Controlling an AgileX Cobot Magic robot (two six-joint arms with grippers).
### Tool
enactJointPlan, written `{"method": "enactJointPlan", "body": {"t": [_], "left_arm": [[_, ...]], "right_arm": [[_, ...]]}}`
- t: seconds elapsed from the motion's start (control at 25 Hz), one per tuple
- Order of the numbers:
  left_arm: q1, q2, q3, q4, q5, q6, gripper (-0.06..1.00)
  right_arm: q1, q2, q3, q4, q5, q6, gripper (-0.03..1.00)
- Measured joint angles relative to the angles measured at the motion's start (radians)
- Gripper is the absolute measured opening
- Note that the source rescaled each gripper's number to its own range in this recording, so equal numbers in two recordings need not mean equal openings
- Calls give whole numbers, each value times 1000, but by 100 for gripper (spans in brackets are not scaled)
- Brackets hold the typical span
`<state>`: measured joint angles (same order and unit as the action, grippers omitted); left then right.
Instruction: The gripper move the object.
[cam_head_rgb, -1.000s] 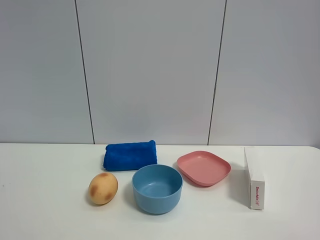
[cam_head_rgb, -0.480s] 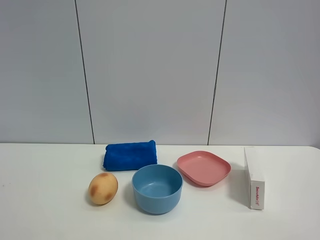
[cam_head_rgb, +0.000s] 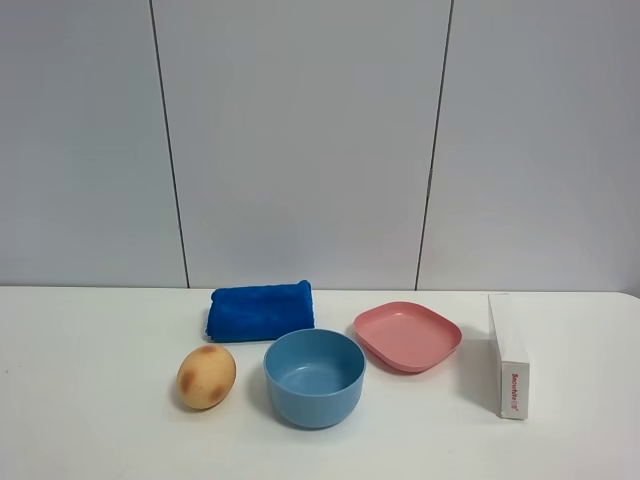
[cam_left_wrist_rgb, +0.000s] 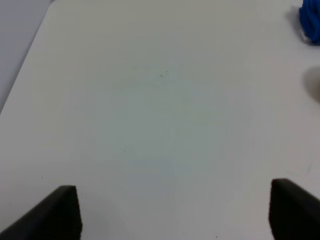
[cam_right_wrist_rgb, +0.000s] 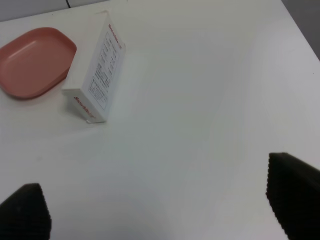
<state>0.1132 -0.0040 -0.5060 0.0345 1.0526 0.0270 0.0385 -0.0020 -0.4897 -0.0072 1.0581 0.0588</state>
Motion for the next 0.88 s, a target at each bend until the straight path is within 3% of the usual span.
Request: {"method": "enactJointPlan", "body": {"t": [0.64,0.88], "left_arm": [[0,0,0,-3,0,0,87],[0,76,-123,-109,1,0,87]], "right_arm": [[0,0,0,0,0,0,100],[0,0,0,0,0,0,100]]}}
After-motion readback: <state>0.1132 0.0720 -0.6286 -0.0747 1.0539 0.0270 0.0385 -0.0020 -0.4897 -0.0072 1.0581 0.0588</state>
